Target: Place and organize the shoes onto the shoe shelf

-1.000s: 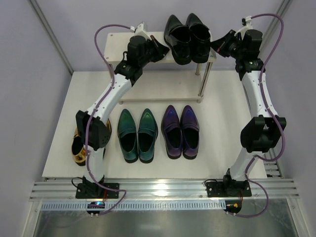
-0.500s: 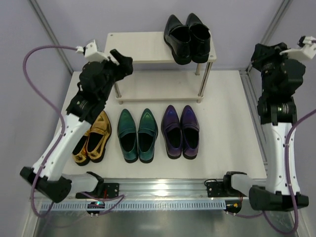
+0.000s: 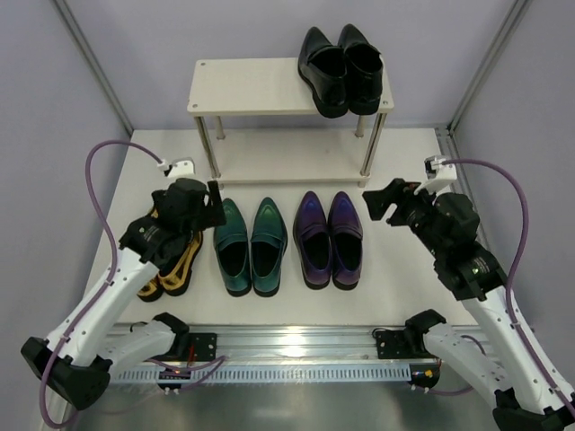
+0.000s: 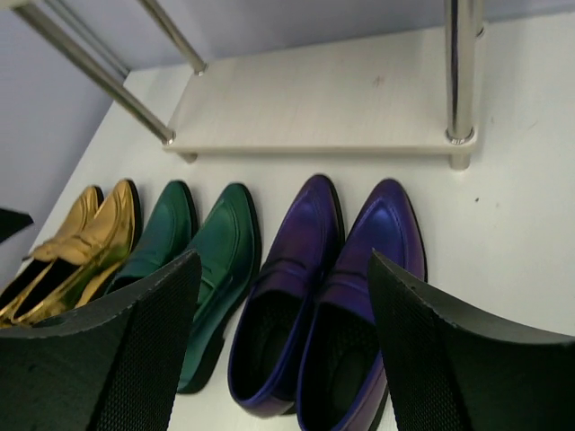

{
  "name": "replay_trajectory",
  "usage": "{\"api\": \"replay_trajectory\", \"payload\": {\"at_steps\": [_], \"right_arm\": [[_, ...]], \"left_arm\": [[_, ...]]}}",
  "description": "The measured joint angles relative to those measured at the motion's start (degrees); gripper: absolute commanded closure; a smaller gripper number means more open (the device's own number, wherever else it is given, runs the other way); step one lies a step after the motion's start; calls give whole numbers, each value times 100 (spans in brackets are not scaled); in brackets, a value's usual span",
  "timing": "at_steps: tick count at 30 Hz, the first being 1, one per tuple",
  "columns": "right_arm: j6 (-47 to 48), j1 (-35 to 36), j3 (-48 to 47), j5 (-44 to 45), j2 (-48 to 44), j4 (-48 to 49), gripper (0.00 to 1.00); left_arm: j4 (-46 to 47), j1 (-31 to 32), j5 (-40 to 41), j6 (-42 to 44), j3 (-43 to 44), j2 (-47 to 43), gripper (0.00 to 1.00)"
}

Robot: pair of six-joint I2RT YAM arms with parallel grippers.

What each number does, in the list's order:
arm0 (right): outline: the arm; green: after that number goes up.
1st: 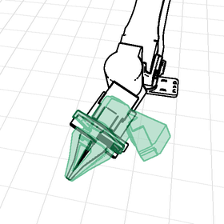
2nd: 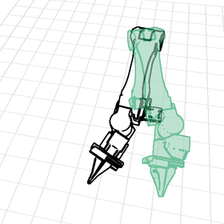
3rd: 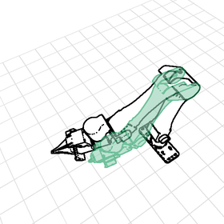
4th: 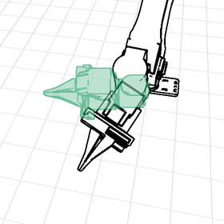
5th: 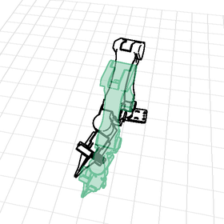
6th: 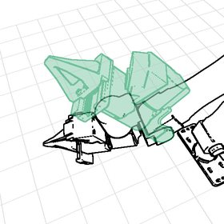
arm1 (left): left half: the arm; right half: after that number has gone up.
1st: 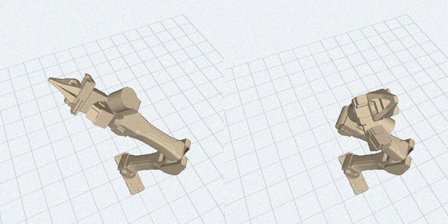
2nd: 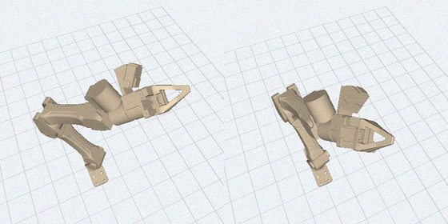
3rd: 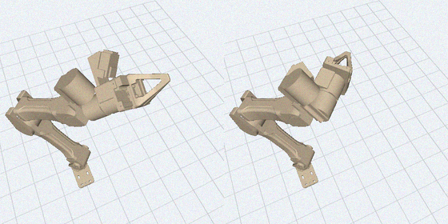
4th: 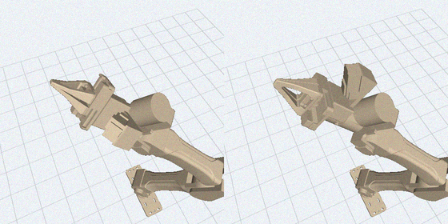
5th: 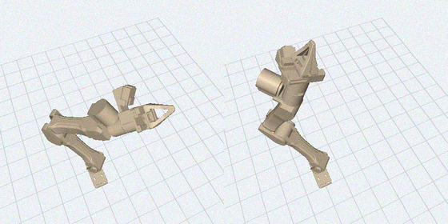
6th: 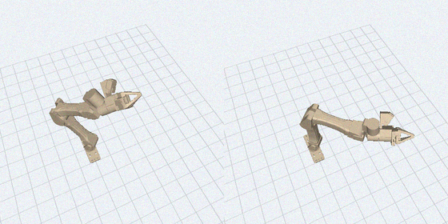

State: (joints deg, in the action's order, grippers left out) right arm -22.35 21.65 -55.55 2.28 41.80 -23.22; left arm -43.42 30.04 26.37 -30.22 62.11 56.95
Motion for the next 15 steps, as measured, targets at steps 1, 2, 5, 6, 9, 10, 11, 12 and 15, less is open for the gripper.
{"api": "replay_trajectory", "payload": {"at_steps": [1,2,5,6,9,10,11,12,15], "right_arm": [[4,131,168,13,-120,-35,24],[2,225,315,13,-214,-52,24],[-24,442,767,0,-446,-142,24],[-35,516,872,-11,-472,-177,24],[-52,765,1036,-74,-463,-208,24],[-55,848,1073,-129,-439,-197,24],[-55,911,1115,-184,-420,-179,24],[-57,966,1158,-267,-402,-162,24],[-85,1062,1248,-487,-393,-138,24]], "left_arm": [[-264,-2,260,57,76,50,0],[-525,-11,560,98,199,136,0],[-1082,-205,1117,164,638,520,0],[-1217,-308,1178,184,745,645,0],[-1526,-1003,949,332,916,981,0],[-1569,-1364,765,439,892,1043,0],[-1550,-1641,538,551,828,1051,0],[-1532,-1912,308,680,732,1036,0],[-1493,-2476,-179,1049,343,925,0]]}}
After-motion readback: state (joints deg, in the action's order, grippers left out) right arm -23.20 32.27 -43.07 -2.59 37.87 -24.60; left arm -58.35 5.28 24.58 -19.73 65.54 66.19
